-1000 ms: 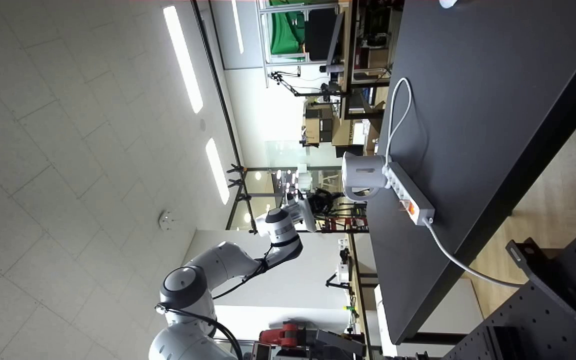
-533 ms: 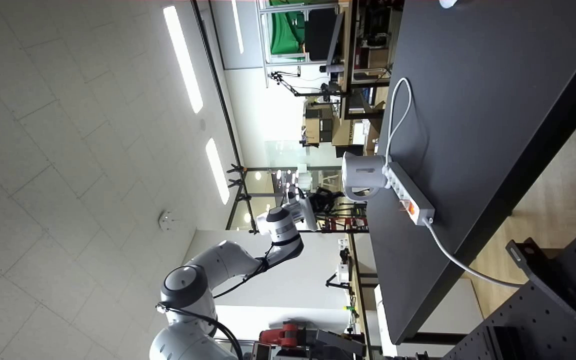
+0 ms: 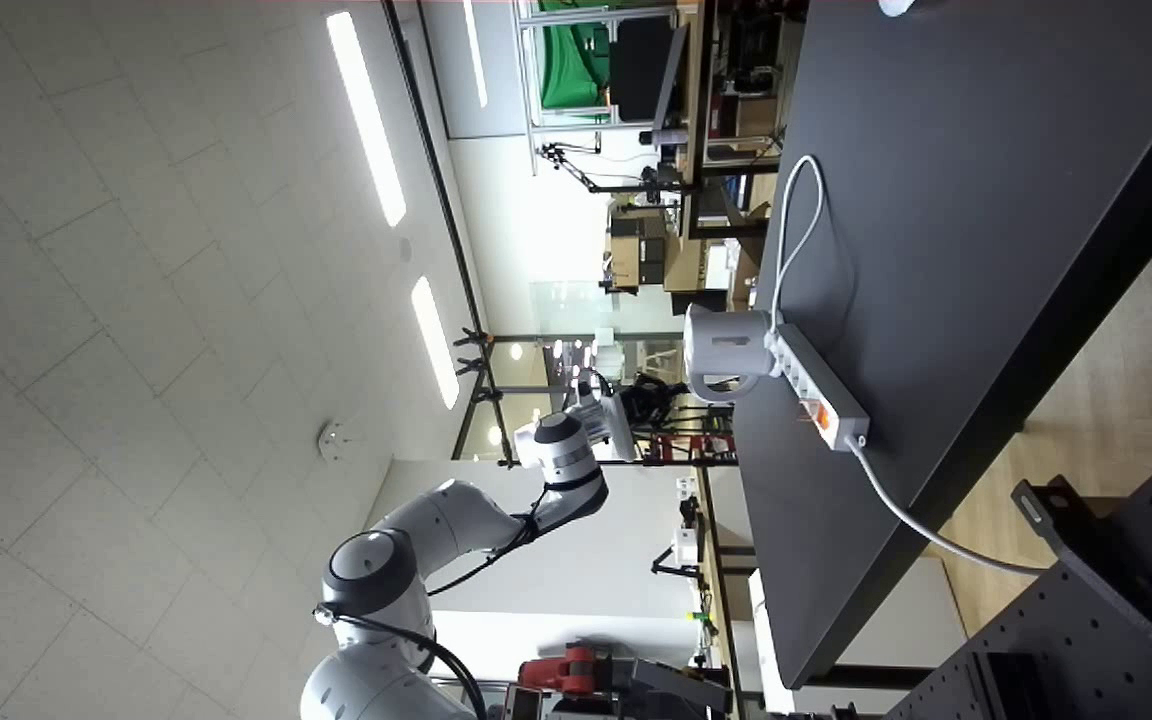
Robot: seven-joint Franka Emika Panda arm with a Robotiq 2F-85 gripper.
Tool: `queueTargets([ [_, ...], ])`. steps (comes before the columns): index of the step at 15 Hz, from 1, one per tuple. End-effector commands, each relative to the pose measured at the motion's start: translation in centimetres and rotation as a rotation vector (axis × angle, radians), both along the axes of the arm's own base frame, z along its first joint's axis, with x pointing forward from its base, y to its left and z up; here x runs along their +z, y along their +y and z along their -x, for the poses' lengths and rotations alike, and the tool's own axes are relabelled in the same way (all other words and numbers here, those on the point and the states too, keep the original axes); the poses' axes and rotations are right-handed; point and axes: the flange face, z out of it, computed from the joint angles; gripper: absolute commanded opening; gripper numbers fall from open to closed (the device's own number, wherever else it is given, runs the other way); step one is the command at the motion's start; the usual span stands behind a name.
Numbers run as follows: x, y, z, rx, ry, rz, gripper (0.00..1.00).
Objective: Turn on the extension cable, turn on the electric kettle then turn it off
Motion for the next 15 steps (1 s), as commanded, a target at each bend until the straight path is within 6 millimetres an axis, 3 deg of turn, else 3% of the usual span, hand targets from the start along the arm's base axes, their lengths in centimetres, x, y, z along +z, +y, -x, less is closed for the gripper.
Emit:
queueTargets([
  [1,-0.1,-0.8,-0.8,-0.015,0.015,0.001,0.0],
  [10,-0.7,-3.1,-1.2,-0.047,0.019,-0.048,0.0],
  [15,1.0,-3.4,-1.1,-0.041,-0.012,-0.088,0.0],
])
